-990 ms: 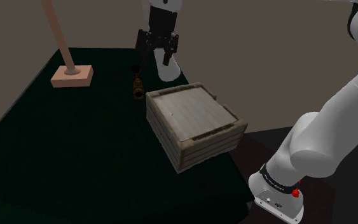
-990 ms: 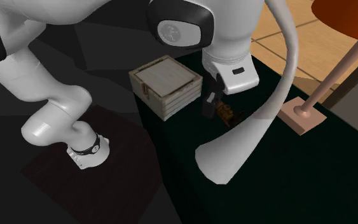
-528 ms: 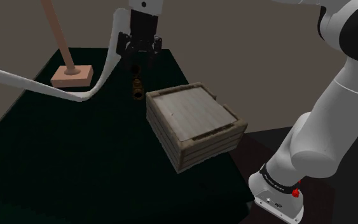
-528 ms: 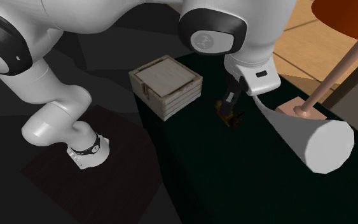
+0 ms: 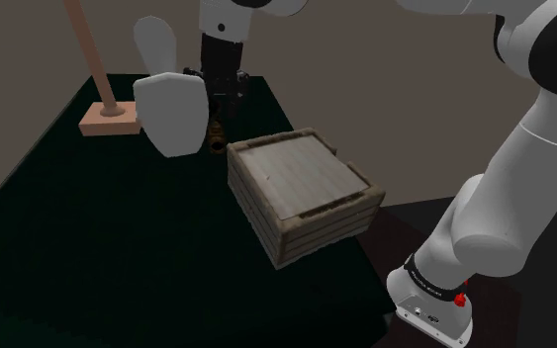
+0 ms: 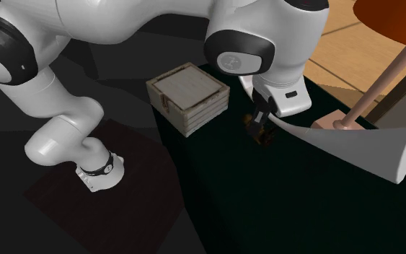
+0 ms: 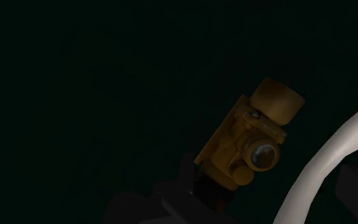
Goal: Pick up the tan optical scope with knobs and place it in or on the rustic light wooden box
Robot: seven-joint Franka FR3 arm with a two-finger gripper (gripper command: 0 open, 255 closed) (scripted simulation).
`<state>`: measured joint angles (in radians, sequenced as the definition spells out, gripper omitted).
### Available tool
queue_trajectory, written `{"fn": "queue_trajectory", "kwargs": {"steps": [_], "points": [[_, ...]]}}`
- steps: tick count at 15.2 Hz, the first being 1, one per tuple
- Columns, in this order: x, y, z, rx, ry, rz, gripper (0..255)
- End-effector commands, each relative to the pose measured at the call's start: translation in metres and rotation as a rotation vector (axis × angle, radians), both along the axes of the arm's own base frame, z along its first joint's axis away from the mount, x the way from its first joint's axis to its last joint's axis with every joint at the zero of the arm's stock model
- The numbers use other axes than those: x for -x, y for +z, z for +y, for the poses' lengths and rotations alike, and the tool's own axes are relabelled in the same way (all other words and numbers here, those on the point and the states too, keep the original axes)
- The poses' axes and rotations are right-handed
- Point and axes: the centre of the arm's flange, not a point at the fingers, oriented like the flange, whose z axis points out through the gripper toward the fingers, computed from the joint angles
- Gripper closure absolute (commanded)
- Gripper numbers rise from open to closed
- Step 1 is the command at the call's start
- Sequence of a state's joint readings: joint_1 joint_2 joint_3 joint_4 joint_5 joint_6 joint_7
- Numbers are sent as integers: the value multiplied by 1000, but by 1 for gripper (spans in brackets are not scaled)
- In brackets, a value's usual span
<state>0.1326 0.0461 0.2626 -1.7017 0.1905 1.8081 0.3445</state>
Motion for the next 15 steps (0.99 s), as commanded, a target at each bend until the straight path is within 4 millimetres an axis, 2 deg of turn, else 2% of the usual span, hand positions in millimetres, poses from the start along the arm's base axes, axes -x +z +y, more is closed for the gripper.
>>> {"fn": "queue_trajectory", "kwargs": {"steps": [1,4,5,14,15], "points": [[0,0,0,0,0,0,0],[0,0,0,0,0,0,0],[0,0,0,0,0,0,255],[0,0,0,0,0,0,255],[0,5,0,0,0,0,255]]}}
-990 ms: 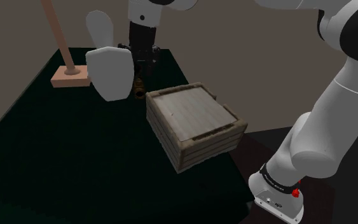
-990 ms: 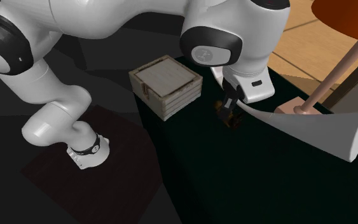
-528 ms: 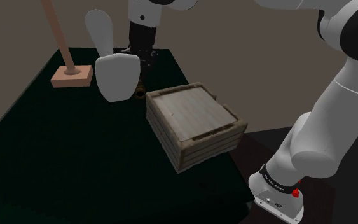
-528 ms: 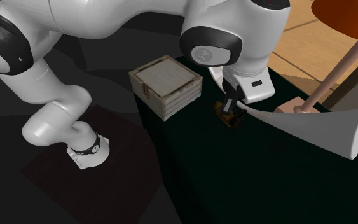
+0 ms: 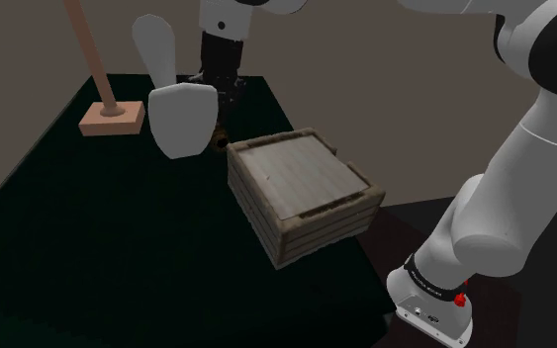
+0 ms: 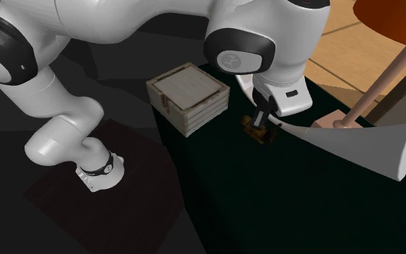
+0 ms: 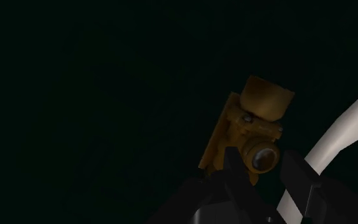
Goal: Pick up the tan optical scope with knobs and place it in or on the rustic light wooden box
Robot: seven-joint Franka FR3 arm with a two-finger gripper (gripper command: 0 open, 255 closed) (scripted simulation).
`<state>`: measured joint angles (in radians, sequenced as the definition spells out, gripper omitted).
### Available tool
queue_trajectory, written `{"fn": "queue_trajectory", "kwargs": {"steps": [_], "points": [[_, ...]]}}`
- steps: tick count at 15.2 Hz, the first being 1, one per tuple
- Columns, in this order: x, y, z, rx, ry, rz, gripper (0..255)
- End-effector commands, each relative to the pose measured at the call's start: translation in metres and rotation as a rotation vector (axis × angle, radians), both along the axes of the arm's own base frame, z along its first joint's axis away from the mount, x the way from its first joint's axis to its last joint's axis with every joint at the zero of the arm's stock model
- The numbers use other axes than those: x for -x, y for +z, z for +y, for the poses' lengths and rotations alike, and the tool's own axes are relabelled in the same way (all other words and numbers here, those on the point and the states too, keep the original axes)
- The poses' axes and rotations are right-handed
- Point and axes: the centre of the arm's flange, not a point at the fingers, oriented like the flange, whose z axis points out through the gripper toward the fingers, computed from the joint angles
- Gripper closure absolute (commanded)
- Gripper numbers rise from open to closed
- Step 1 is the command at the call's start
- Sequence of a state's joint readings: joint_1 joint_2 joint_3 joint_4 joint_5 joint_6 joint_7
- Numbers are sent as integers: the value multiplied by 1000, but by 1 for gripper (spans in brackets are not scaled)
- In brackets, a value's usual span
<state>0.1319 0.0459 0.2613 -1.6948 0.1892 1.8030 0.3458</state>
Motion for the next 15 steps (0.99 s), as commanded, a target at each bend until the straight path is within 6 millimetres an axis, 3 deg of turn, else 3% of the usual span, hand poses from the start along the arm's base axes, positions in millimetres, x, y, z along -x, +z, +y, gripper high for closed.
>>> {"fn": "queue_trajectory", "kwargs": {"steps": [1,15], "points": [[0,7,1,0,2,2,255],[0,81,1,0,2,2,255]]}}
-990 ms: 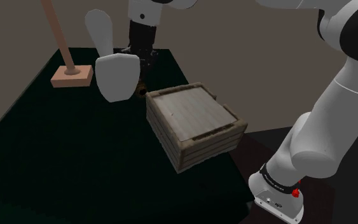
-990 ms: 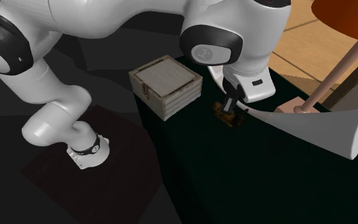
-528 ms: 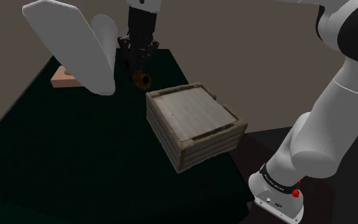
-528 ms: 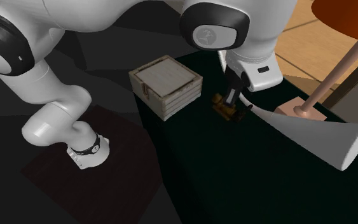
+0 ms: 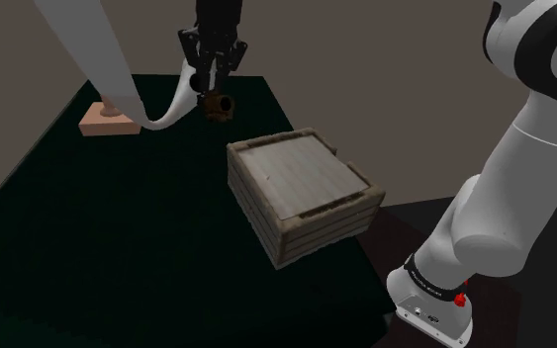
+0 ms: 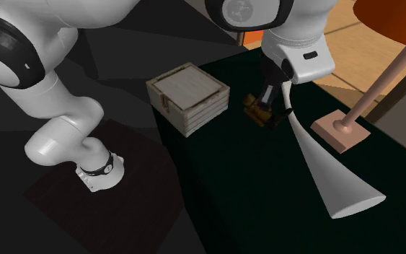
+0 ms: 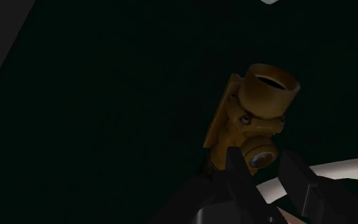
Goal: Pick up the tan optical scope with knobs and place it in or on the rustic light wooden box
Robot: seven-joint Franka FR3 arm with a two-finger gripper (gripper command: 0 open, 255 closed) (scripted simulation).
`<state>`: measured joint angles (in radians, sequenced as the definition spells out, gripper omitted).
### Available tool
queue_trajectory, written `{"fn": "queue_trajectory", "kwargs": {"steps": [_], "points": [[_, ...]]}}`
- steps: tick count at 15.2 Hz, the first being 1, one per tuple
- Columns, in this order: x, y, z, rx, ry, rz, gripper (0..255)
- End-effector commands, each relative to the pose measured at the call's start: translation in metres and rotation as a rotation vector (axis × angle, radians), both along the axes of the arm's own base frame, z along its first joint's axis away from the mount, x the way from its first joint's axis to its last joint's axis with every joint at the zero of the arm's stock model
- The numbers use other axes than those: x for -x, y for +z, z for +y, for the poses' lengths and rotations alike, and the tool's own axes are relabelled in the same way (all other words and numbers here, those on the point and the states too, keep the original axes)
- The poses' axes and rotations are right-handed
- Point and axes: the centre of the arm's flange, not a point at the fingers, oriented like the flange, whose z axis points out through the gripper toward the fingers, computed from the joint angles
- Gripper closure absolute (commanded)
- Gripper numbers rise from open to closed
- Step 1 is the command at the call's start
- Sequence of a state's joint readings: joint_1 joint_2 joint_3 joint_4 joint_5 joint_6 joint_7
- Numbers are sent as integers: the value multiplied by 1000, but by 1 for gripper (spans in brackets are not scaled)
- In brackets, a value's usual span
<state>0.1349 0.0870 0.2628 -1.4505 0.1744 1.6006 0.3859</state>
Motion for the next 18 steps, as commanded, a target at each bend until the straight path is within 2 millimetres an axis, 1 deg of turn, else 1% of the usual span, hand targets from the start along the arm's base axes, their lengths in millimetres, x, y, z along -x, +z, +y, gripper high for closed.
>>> {"fn": "queue_trajectory", "kwargs": {"steps": [1,17,18], "points": [[1,11,0,0,0,0,255],[1,95,0,0,0,0,255],[1,95,0,0,0,0,255]]}}
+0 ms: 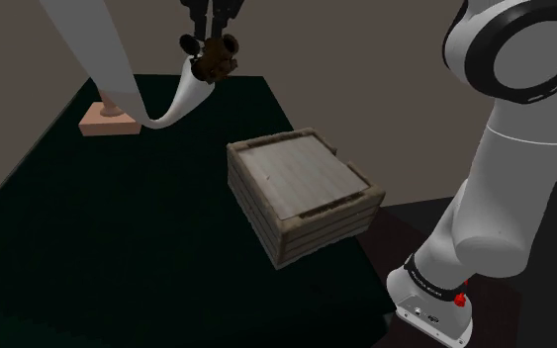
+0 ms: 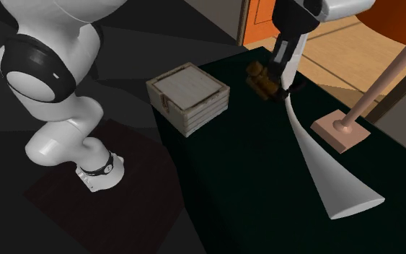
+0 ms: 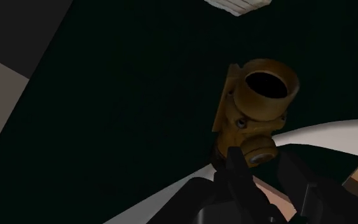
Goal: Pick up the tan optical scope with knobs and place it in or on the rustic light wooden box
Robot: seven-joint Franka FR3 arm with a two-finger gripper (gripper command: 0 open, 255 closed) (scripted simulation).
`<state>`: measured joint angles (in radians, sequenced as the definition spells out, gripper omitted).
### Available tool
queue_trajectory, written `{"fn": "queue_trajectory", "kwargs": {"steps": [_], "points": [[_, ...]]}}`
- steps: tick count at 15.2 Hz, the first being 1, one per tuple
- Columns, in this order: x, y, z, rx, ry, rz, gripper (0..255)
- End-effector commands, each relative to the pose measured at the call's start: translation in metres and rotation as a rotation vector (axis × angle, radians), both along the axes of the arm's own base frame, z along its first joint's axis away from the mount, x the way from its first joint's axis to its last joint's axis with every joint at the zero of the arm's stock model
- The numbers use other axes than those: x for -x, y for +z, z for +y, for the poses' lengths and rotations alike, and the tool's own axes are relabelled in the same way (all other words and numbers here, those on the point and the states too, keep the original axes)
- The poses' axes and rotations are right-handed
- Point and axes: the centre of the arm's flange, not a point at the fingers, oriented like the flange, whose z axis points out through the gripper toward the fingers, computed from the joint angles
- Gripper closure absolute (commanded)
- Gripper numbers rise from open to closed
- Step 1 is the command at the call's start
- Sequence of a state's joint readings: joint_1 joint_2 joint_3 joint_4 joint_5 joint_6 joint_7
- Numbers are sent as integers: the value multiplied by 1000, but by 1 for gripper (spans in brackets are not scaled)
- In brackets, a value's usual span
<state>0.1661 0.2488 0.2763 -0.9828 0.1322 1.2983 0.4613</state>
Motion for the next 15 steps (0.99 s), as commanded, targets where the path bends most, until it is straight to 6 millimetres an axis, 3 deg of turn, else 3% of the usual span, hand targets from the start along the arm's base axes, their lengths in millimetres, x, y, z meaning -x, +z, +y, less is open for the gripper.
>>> {"fn": "queue_trajectory", "kwargs": {"steps": [1,15], "points": [[13,5,0,0,0,0,255],[197,22,2,0,0,0,255]]}}
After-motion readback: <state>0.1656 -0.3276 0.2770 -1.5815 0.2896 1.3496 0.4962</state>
